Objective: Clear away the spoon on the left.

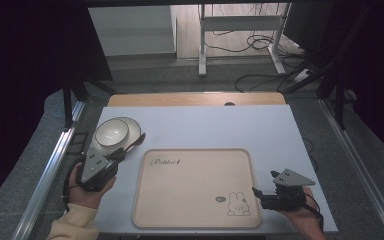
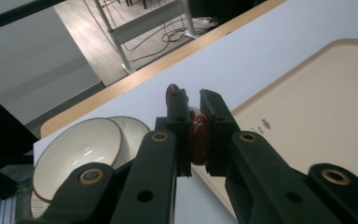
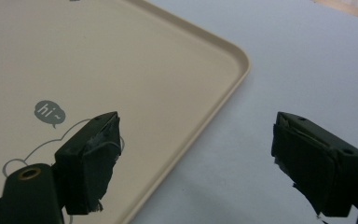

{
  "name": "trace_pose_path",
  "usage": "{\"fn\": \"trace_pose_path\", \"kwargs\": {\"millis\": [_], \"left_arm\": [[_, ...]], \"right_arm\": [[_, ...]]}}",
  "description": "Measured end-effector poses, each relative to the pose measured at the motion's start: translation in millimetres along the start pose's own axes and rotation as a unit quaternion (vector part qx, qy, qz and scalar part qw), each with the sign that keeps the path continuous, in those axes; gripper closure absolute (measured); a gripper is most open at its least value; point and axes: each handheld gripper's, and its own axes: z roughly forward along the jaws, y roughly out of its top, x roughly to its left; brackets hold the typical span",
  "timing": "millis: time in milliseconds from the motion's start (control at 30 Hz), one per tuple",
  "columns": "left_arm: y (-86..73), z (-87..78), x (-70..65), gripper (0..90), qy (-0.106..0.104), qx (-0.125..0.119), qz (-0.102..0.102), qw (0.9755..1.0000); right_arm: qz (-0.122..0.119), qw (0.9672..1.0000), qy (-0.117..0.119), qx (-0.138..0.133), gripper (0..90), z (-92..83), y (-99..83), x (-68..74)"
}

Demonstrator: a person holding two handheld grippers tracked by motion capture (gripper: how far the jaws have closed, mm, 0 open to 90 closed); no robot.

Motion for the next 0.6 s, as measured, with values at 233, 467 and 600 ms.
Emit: {"fn": "trace_pose_path", "kwargs": {"millis": [233, 467, 600], "left_arm": [[0.4, -1.1, -9.5, 84.2, -0.008, 0.004, 0.013, 0.9999], [-3.4, -0.2, -17.1, 84.2, -0.016, 0.010, 0.016, 0.9997], [-4.5, -1.5, -22.5, 84.1, -0.021, 0.012, 0.019, 0.9995]], "right_arm": [[-0.002, 1.0000, -0.002, 0.000, 16.2, -0.4, -0.1, 0.2], [-0.003, 1.0000, -0.002, 0.001, 16.2, -0.3, -0.2, 0.1], [-0.002, 1.0000, -0.003, 0.000, 16.2, -0.8, 0.0, 0.3]]}}
